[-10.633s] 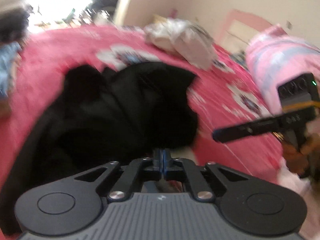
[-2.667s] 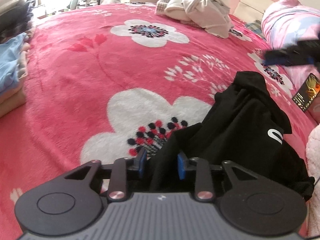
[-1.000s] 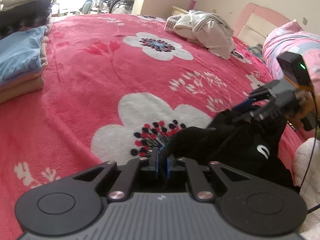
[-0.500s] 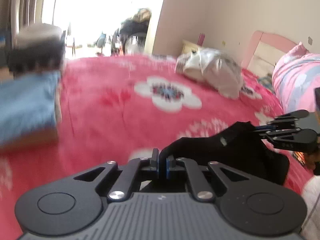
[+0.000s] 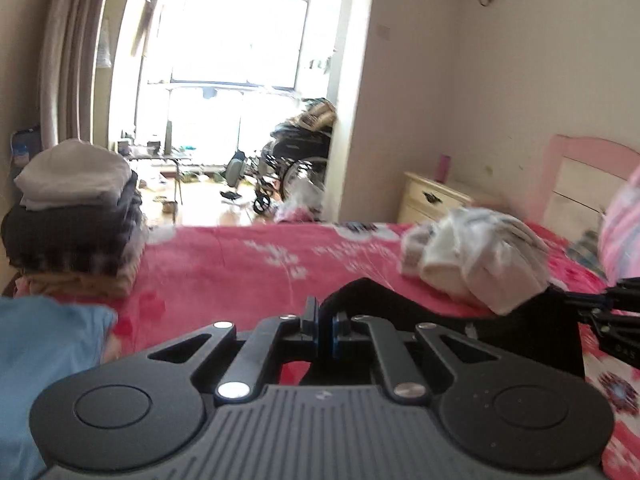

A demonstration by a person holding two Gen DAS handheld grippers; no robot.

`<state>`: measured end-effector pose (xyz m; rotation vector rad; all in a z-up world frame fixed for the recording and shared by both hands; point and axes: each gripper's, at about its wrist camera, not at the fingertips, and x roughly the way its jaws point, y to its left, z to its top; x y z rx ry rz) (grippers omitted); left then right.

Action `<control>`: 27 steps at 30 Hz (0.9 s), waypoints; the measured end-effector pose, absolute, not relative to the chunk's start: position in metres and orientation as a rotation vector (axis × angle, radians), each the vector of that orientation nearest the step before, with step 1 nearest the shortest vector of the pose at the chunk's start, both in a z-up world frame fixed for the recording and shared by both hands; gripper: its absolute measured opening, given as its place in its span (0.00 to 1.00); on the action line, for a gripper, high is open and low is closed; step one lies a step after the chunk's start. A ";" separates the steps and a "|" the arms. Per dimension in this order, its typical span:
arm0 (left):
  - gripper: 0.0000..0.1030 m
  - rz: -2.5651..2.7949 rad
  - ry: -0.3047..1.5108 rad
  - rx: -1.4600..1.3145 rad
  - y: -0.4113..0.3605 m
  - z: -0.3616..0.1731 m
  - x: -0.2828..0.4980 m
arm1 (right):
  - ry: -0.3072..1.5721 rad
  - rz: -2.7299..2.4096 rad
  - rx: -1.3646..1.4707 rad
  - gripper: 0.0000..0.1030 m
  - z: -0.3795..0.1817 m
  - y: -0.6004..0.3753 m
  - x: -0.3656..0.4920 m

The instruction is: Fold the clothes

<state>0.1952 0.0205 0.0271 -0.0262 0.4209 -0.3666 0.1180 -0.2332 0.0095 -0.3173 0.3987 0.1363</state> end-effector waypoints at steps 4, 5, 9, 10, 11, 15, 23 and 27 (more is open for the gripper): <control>0.06 -0.330 0.414 -0.022 0.016 0.022 0.242 | 0.364 0.088 -0.346 0.01 0.008 -0.235 0.171; 0.06 -0.332 0.414 -0.022 0.014 0.020 0.253 | 0.359 0.079 -0.340 0.01 0.009 -0.237 0.185; 0.06 -0.348 0.429 0.012 0.005 0.003 0.283 | 0.377 0.115 -0.226 0.02 0.009 -0.250 0.233; 0.06 -0.351 0.446 0.014 0.006 -0.006 0.285 | 0.401 0.149 -0.176 0.04 0.006 -0.253 0.239; 0.06 -0.351 0.462 0.016 0.008 -0.016 0.286 | 0.446 0.195 -0.115 0.04 -0.001 -0.256 0.242; 0.06 -0.332 0.539 0.024 0.023 -0.061 0.287 | 0.675 0.355 0.067 0.17 -0.053 -0.266 0.247; 0.06 -0.290 0.640 -0.008 0.049 -0.102 0.295 | 0.979 0.439 0.082 0.47 -0.133 -0.252 0.241; 0.06 -0.280 0.640 -0.005 0.046 -0.107 0.294 | 0.962 0.435 -0.025 0.10 -0.127 -0.235 0.227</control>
